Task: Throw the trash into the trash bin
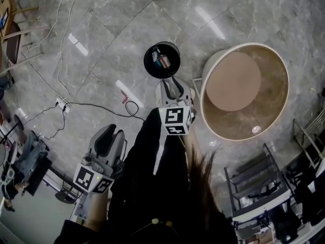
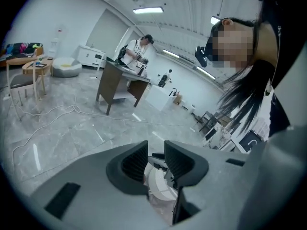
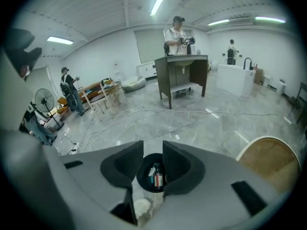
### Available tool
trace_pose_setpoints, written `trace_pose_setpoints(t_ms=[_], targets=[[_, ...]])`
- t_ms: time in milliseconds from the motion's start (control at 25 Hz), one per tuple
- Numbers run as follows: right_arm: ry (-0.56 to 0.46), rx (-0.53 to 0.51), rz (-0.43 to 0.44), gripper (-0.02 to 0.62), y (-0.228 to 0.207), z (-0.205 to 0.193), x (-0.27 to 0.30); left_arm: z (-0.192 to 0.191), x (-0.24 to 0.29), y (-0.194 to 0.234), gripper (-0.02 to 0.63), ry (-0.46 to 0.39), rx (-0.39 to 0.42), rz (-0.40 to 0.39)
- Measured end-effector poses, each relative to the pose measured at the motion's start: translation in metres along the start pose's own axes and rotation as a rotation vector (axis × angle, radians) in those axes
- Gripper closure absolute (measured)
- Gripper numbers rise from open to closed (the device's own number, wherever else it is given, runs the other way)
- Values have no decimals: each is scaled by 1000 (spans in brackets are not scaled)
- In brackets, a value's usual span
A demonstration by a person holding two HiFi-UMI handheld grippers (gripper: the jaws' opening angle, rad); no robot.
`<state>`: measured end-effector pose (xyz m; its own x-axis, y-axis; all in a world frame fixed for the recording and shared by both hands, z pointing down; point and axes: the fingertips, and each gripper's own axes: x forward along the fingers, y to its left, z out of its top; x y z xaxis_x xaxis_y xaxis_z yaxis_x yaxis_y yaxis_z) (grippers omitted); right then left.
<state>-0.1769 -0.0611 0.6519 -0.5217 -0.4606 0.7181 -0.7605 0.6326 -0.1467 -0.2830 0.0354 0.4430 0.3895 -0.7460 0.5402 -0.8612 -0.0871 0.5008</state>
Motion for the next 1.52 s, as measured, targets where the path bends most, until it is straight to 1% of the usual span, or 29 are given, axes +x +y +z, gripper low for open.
trace_pose_setpoints(t_ms=[80,160,240,360,520,720,800,880,1040,1160,1280,1360,1520], targets=[[-63,33,-54,493,-9,18,-30,15,8,-14,499,-19,14,-60],[-126,69,-126,542,-19,36,-65,33,16,-33,499,-44,16,-128],[-186,105,-200,591,-29,51,-105,39,19,-48,499,-27,52,-177],[-267,157,-294,592,-42,68,-167,41,21,-70,499,17,129,-240],[-344,255,-392,592,-54,74,-248,48,21,-106,499,42,189,-311],[-458,396,-497,592,-62,64,-346,50,18,-160,499,52,284,-407],[-520,452,-535,592,-61,55,-391,50,9,-191,499,30,317,-452],[-577,486,-576,592,-57,46,-438,50,-4,-223,499,-2,353,-493],[-680,500,-675,592,-46,26,-527,43,-35,-283,499,-63,416,-570],[-749,497,-727,592,-31,6,-588,29,-64,-324,499,-98,455,-615],[-829,490,-767,592,-17,-5,-635,23,-89,-355,499,-146,509,-653],[-864,488,-787,592,-5,-11,-657,23,-106,-368,499,-177,540,-665],[-909,496,-828,592,16,-28,-697,20,-138,-390,499,-246,591,-661]])
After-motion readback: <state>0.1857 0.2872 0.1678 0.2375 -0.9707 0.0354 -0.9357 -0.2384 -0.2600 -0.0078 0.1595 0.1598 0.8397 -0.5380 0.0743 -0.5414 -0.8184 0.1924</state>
